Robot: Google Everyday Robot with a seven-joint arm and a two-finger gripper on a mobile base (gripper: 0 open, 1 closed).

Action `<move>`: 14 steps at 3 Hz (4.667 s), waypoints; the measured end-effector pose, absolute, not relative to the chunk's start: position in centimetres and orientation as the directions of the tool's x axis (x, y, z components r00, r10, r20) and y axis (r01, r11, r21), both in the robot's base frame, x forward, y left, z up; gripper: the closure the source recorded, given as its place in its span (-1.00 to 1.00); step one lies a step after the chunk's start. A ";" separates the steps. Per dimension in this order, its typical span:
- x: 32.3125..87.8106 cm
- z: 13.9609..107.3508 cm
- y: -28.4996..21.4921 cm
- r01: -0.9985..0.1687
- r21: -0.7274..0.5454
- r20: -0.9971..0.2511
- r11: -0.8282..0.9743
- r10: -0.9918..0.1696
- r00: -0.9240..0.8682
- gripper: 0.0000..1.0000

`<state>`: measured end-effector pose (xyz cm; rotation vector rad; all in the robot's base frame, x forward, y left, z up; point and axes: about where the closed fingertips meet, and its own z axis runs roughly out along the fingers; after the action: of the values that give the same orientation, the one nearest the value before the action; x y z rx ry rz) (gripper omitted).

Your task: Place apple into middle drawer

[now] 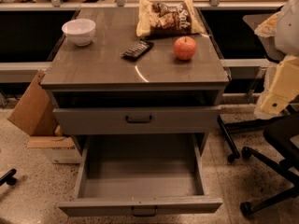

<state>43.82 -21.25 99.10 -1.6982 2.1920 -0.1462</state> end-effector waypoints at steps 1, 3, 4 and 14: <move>43.8 99.1 -21.2 -0.915 -0.299 -0.219 0.271 -0.953 -0.211 -1.00; 49.9 97.0 -19.9 -0.912 -0.200 -0.394 0.358 -0.881 -0.260 -1.00; 50.1 96.8 -19.6 -0.914 -0.199 -0.400 0.353 -0.881 -0.253 -1.00; 72.8 89.5 -16.3 -0.819 -0.154 -0.805 0.552 -0.551 -0.220 -1.00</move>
Offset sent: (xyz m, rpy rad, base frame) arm 0.0587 0.0119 -0.0154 0.2150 0.0452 -0.0207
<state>72.77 -16.32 89.54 -1.1133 1.9054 0.3834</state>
